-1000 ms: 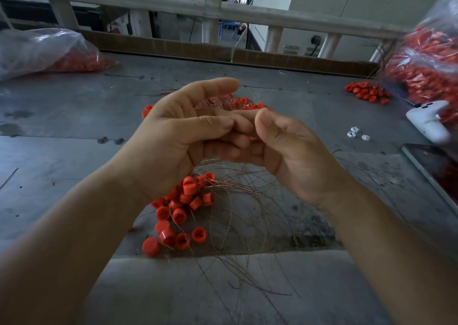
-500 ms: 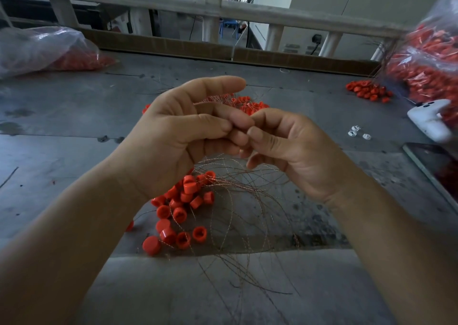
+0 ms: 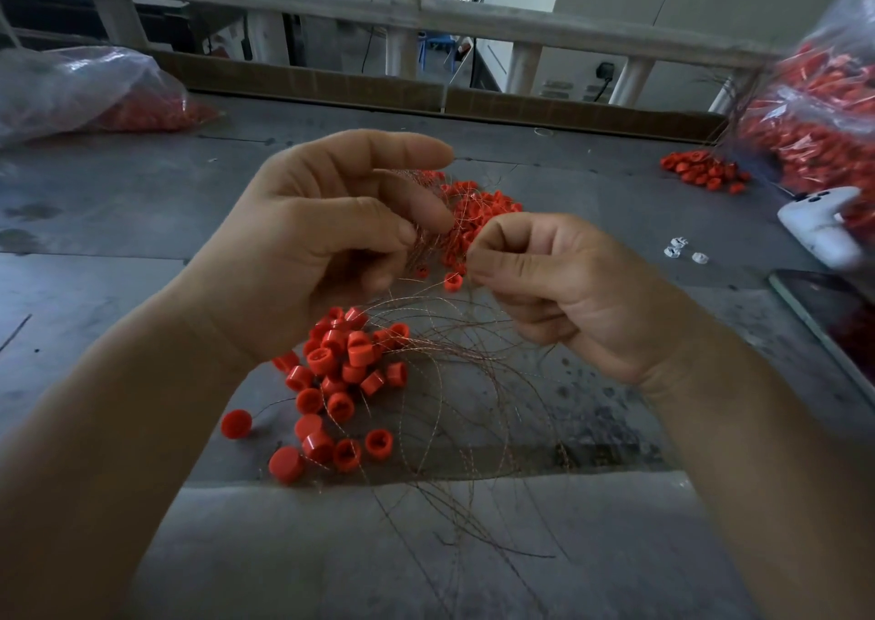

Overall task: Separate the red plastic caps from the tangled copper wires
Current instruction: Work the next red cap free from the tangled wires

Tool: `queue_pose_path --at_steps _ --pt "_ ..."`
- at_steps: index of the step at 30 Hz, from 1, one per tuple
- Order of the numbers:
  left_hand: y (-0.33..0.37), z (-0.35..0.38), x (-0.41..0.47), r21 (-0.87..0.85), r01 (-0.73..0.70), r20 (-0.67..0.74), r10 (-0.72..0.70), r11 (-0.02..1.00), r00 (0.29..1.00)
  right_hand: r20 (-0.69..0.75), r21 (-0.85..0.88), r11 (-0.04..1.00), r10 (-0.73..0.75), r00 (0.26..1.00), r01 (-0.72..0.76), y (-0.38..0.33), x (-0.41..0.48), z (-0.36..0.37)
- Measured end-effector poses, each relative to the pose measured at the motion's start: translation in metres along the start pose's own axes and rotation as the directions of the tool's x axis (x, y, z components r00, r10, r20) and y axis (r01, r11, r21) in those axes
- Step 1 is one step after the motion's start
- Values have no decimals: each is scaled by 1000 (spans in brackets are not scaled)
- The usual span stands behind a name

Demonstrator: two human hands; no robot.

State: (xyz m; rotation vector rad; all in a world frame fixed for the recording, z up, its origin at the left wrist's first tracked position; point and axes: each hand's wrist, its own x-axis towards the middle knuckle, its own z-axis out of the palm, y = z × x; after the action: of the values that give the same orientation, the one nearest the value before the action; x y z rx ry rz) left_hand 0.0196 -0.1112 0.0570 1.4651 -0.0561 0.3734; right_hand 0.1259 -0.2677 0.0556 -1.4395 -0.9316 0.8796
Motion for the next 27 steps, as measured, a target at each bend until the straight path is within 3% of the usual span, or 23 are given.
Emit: queue_pose_path --at_steps 4,10,16,21,23,27 --pt "1 0 0 56 10 -29 -8 998 1000 -97 -202 979 -47 994 27 -5 -1 -1" --pt "7 -16 1 132 58 -219 -28 990 975 -171 -324 945 -100 980 40 -5 -1 -9" --pt "7 -23 2 283 194 -332 -94 939 939 -204 -447 895 -109 973 6 -1 1 -14" --pt "-3 -26 5 558 346 -295 -209 755 932 -247 -606 786 -35 968 -126 13 8 -19" --pt "-9 -26 5 645 334 -272 -202 688 941 -253 -653 742 -24 967 -153 16 10 -18" --pt "-11 -31 5 705 293 -205 -209 646 956 -257 -680 715 -22 966 -164 19 12 -20"
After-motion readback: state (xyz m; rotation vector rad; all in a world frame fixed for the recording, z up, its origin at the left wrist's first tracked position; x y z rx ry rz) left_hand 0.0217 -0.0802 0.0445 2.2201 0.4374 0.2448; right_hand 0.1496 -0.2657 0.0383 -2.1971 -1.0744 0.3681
